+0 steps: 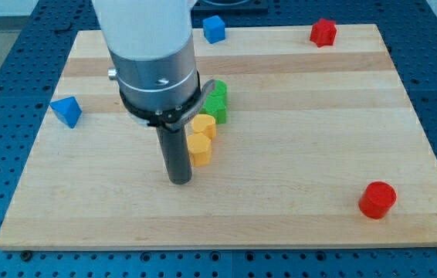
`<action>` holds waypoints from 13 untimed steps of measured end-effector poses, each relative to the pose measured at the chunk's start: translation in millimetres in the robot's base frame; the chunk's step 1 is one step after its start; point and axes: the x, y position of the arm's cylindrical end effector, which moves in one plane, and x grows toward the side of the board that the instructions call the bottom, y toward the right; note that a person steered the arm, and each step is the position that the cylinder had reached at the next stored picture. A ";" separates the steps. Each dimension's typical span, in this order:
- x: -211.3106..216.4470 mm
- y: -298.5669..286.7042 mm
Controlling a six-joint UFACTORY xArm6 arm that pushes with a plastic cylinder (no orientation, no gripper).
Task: Point your arm to blue cube
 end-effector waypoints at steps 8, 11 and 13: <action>-61.7 -67.2; -187.5 -65.4; -281.0 29.6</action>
